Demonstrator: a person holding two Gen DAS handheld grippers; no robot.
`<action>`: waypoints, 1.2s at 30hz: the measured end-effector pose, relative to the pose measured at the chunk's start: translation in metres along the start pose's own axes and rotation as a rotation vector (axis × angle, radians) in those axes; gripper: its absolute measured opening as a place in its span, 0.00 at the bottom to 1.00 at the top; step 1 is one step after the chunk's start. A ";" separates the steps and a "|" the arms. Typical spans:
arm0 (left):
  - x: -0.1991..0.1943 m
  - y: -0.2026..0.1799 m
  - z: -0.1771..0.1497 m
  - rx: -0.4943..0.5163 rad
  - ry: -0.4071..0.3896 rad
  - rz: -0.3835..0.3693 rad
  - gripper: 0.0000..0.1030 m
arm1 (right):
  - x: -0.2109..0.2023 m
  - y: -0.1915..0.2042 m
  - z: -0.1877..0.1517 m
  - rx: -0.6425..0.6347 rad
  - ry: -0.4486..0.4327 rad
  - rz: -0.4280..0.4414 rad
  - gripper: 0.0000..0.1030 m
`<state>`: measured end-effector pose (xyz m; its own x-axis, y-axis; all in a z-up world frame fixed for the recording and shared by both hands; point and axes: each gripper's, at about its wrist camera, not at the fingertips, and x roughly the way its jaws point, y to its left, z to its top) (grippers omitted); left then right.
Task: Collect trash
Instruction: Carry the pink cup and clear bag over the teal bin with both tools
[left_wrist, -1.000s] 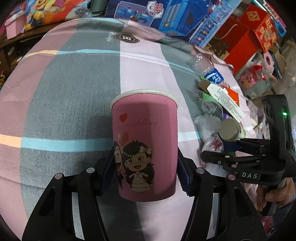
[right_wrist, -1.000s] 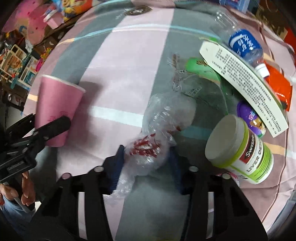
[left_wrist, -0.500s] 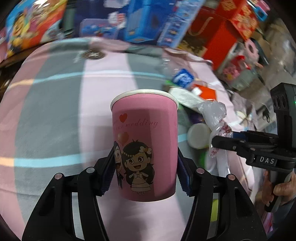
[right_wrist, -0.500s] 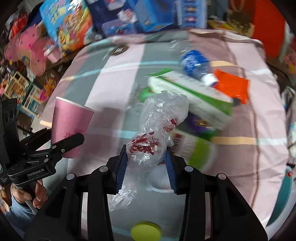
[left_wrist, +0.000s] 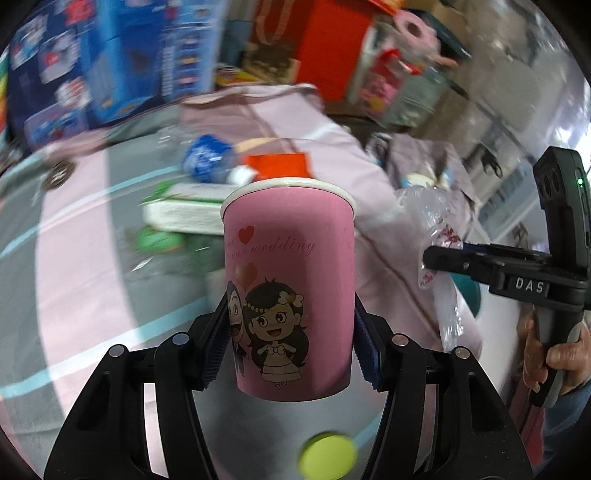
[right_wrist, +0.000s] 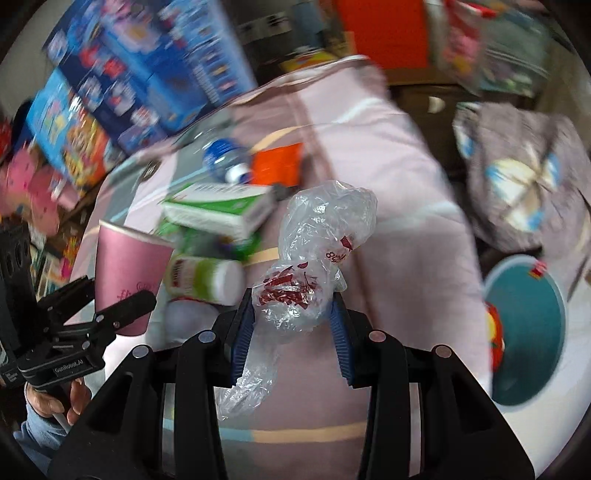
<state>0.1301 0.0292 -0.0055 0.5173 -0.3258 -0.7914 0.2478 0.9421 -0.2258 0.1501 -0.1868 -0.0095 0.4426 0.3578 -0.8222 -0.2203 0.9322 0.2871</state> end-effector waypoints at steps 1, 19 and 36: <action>0.004 -0.010 0.003 0.017 0.005 -0.004 0.58 | -0.004 -0.011 -0.001 0.022 -0.009 -0.003 0.37; 0.106 -0.223 0.036 0.360 0.158 -0.157 0.58 | -0.086 -0.243 -0.069 0.441 -0.147 -0.154 0.38; 0.186 -0.316 0.025 0.445 0.306 -0.199 0.61 | -0.086 -0.306 -0.099 0.543 -0.128 -0.139 0.38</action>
<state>0.1685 -0.3310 -0.0670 0.1808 -0.3934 -0.9014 0.6714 0.7191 -0.1792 0.0933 -0.5086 -0.0753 0.5445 0.2016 -0.8142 0.3109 0.8530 0.4192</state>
